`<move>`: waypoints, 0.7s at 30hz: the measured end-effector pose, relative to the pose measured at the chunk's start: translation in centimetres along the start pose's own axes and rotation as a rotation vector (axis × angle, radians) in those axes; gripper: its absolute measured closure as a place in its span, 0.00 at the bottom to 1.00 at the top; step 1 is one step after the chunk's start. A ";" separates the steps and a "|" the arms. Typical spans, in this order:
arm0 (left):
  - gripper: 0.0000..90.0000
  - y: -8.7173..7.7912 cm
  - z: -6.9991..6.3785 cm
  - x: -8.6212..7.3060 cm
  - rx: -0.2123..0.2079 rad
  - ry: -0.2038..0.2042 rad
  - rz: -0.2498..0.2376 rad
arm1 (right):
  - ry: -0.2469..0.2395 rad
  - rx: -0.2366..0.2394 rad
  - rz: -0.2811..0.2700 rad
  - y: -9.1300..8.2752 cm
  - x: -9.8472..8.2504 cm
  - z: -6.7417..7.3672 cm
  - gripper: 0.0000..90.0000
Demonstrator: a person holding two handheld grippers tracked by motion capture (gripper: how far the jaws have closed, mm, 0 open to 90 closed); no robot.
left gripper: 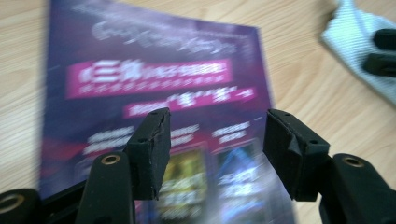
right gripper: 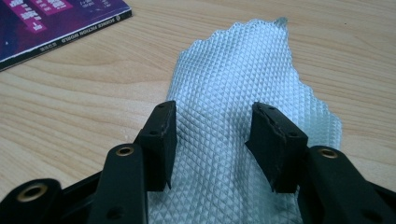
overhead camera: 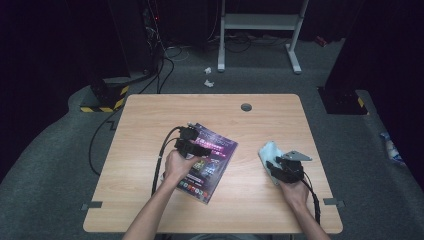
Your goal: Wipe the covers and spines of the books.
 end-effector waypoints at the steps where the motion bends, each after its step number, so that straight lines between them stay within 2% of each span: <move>1: 0.46 -0.3 0.5 -0.4 0.011 -0.004 0.002 | -0.004 -0.003 0.008 -0.1 0.1 0.1 0.57; 6: 0.46 -1.1 3.1 -2.3 0.054 -0.050 -0.008 | -0.026 0.028 -0.007 -1.1 0.7 1.0 0.58; 8: 0.46 -1.3 4.2 -3.1 0.071 -0.069 -0.010 | -0.034 0.061 -0.005 -1.3 0.9 1.7 0.58; 11: 0.45 -1.6 5.3 -3.9 0.085 -0.101 -0.017 | -0.062 0.117 0.030 -1.2 1.0 3.2 0.62; 14: 0.46 -1.8 6.2 -4.6 0.126 -0.107 -0.015 | -0.098 0.165 0.064 -0.8 1.1 5.0 0.67; 17: 0.47 -1.9 6.9 -5.0 0.132 -0.116 -0.011 | -0.121 0.208 0.092 -0.1 1.4 6.7 0.70; 21: 0.49 -1.6 7.3 -5.2 0.149 -0.104 -0.006 | -0.156 0.254 0.122 1.0 2.0 8.7 0.74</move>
Point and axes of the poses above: each handheld gripper's, and its own axes: y roughly forward along the jaws, x roughly out of its top, z roughly to its left, the point moved 3 cm from there along y, roughly forward along the jaws, and after that the axes turned 1 degree about y, right-handed, at the moved point
